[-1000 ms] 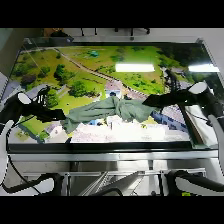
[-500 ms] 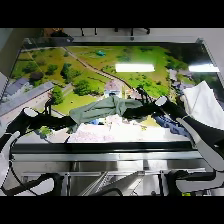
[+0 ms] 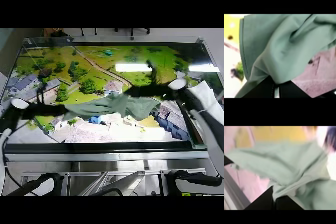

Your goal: Fold the shirts.

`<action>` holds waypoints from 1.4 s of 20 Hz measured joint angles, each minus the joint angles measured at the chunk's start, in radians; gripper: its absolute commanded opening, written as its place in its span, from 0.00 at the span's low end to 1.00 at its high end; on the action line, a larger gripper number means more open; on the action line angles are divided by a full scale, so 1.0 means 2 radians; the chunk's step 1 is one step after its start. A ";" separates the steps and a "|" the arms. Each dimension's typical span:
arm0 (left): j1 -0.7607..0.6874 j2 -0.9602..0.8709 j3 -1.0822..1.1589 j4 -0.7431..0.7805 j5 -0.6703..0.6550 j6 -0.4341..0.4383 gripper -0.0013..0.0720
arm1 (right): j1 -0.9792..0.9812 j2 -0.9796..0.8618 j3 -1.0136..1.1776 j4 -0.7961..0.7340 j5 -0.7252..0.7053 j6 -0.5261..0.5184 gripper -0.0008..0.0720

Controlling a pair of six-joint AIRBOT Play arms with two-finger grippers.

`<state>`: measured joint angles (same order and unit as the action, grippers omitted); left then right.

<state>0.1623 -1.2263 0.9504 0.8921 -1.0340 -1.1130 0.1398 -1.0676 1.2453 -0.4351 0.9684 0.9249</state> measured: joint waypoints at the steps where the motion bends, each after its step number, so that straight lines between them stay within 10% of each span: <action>1: 0.008 0.020 0.041 0.000 -0.013 -0.005 0.03 | -0.025 0.017 0.043 0.000 0.010 0.001 0.03; 13: 0.150 0.168 0.500 -0.003 -0.079 -0.027 0.04 | -0.290 0.141 0.426 0.009 0.007 0.000 0.04; 21: 0.006 0.068 0.396 0.006 -0.114 -0.025 0.04 | -0.275 0.031 0.353 0.102 0.103 -0.028 0.04; 28: -0.041 -0.150 0.224 0.006 -0.060 -0.019 0.04 | -0.139 -0.195 0.252 -0.021 0.067 -0.031 0.04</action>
<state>0.0795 -1.5257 1.3975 0.9031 -1.1534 -1.1507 -0.1390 -1.4574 1.7493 -0.4763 1.1027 0.8623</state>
